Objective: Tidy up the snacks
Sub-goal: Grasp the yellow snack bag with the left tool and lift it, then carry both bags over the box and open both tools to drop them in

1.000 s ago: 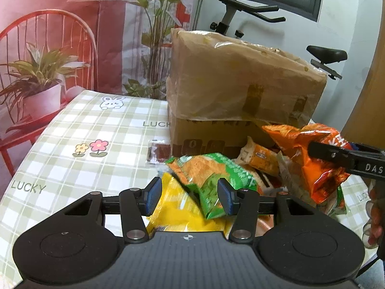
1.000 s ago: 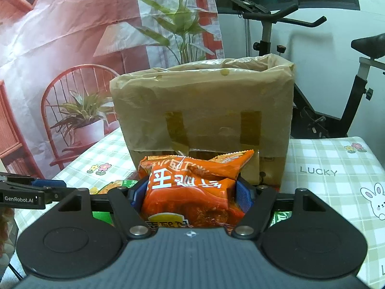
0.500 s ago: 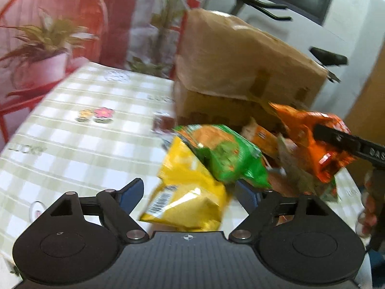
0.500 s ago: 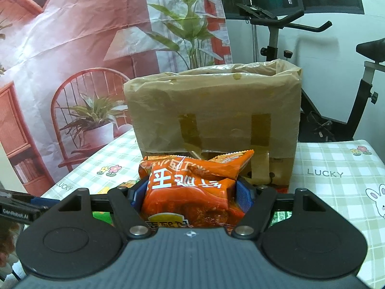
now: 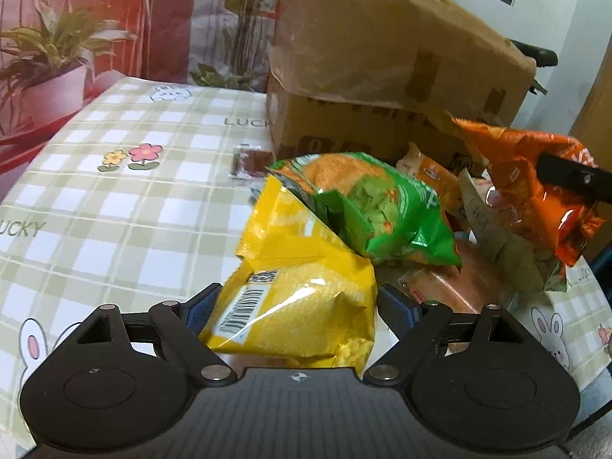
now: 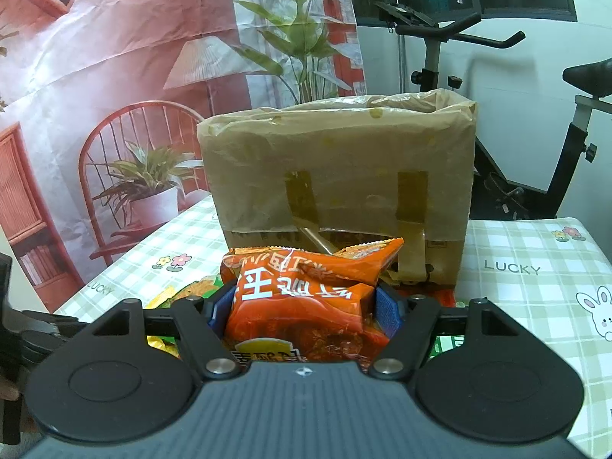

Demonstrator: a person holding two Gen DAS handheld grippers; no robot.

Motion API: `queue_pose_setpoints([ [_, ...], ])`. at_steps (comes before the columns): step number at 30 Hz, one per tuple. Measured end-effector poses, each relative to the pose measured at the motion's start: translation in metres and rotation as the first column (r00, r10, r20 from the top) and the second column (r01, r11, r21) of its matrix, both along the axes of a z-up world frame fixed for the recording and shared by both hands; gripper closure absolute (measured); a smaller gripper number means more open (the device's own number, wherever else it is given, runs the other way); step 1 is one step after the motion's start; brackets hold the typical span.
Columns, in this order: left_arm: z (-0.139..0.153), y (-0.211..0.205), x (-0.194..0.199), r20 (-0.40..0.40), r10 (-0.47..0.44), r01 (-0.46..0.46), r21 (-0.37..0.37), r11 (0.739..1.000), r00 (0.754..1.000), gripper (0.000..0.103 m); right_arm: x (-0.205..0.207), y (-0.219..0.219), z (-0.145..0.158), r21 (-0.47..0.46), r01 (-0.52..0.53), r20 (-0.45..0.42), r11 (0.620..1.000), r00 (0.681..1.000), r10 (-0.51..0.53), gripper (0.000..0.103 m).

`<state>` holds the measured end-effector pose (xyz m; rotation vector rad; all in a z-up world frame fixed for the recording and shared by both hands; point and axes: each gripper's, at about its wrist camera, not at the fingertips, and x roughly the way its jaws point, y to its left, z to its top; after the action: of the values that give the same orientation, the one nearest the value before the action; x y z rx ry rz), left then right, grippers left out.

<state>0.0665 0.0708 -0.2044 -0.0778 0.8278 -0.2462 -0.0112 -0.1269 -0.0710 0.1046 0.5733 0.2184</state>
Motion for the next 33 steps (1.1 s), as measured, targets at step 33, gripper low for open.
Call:
queue_pose_setpoints([
  [33, 0.134, 0.028, -0.035, 0.377, 0.155, -0.184, 0.042, 0.982, 0.913, 0.029, 0.005, -0.020, 0.052, -0.017, 0.045, 0.171, 0.999, 0.984, -0.041, 0.030],
])
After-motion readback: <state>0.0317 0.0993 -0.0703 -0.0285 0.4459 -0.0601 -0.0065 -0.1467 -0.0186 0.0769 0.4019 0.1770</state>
